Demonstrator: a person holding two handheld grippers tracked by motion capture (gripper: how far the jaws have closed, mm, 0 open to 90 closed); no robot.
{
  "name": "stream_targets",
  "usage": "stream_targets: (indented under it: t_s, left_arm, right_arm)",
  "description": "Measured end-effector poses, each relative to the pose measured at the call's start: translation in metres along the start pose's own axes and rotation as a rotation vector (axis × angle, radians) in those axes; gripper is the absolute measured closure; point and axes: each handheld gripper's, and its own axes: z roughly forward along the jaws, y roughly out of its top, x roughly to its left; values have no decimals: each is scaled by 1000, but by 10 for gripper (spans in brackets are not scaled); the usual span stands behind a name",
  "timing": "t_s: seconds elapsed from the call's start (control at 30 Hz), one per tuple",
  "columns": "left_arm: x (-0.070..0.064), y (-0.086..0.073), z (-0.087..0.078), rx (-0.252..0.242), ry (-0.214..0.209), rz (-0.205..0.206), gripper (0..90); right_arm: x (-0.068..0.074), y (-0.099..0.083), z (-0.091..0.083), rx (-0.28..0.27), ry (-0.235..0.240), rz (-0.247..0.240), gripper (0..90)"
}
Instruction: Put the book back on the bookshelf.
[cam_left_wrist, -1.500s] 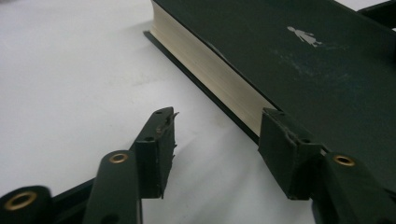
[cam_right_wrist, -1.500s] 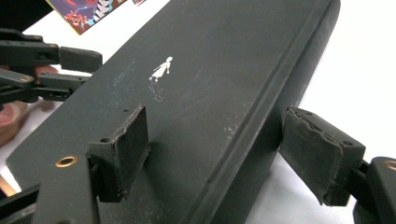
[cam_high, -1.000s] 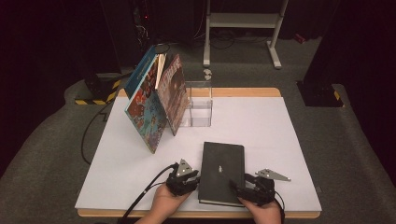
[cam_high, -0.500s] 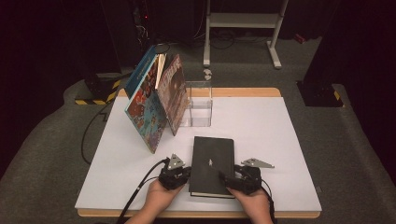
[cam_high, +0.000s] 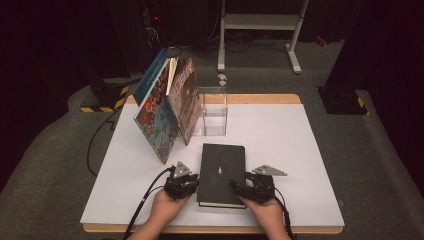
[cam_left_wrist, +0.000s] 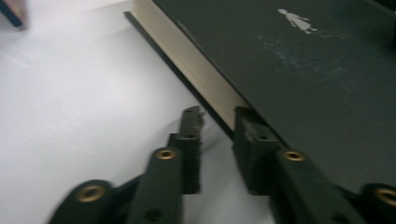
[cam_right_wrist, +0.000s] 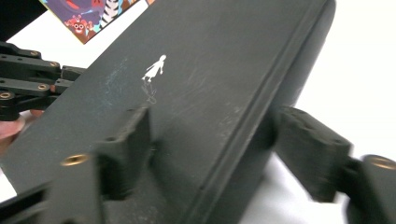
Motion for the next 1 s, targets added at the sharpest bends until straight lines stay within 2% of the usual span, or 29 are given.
stream_targets:
  t_s: [0.07, 0.2, 0.27, 0.4, 0.57, 0.63, 0.87, 1.0]
  left_arm:
    - [3, -2, -4, -13, 9, 5, 641]
    - [8, -6, -14, -64, 20, -26, 623]
    - [9, -6, -17, -83, 37, -20, 624]
    - [6, -4, -22, -119, 34, -26, 612]
    - [-1, 1, -23, -134, 23, -18, 564]
    - [-4, 2, -23, -144, 30, -8, 562]
    - [-4, 10, -28, -171, 19, -42, 516]
    - [-5, 16, -25, -164, -20, -57, 461]
  right_arm:
    - [-1, 0, -4, -13, -6, -13, 332]
    - [-4, -1, -13, -46, -22, -53, 335]
    - [-4, -3, -15, -61, -30, -75, 338]
    - [-6, -9, -17, -74, -35, -107, 363]
    - [-9, -13, -21, -89, -20, -108, 367]
    - [-10, -14, -23, -100, -20, -112, 366]
    - [-13, -14, -30, -123, -5, -112, 350]
    - [-13, -14, -29, -122, 5, -119, 349]
